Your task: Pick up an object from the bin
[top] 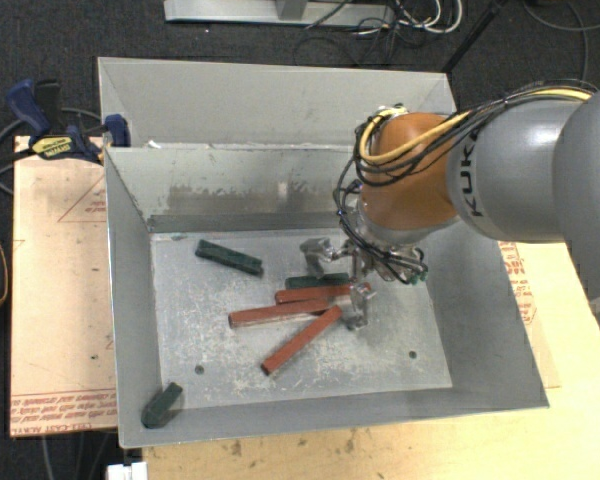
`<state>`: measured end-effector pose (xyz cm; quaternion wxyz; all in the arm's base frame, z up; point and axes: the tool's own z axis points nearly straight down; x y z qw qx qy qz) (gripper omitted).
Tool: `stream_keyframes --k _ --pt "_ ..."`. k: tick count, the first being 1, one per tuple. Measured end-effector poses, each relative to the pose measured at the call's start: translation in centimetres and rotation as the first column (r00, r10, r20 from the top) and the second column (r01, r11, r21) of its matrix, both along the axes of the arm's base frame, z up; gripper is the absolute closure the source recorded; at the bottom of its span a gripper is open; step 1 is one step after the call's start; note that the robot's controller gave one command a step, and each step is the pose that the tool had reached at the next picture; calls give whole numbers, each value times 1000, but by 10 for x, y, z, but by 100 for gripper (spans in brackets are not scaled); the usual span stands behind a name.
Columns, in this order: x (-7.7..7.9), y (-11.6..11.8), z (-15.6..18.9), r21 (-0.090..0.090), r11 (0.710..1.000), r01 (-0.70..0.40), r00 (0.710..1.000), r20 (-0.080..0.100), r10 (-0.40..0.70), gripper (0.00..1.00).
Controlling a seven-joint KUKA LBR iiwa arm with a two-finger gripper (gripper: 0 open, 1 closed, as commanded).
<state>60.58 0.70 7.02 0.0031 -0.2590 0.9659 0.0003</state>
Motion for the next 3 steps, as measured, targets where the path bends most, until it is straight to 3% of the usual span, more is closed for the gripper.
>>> stream_keyframes --k 1,2,3 --pt "1 1 1 -1 1000 1 1000 -1 -1 0" --pt "2 1 3 -1 1000 0 1000 -2 0 100" --pt "4 1 70 -1 1000 1 1000 4 -1 100"
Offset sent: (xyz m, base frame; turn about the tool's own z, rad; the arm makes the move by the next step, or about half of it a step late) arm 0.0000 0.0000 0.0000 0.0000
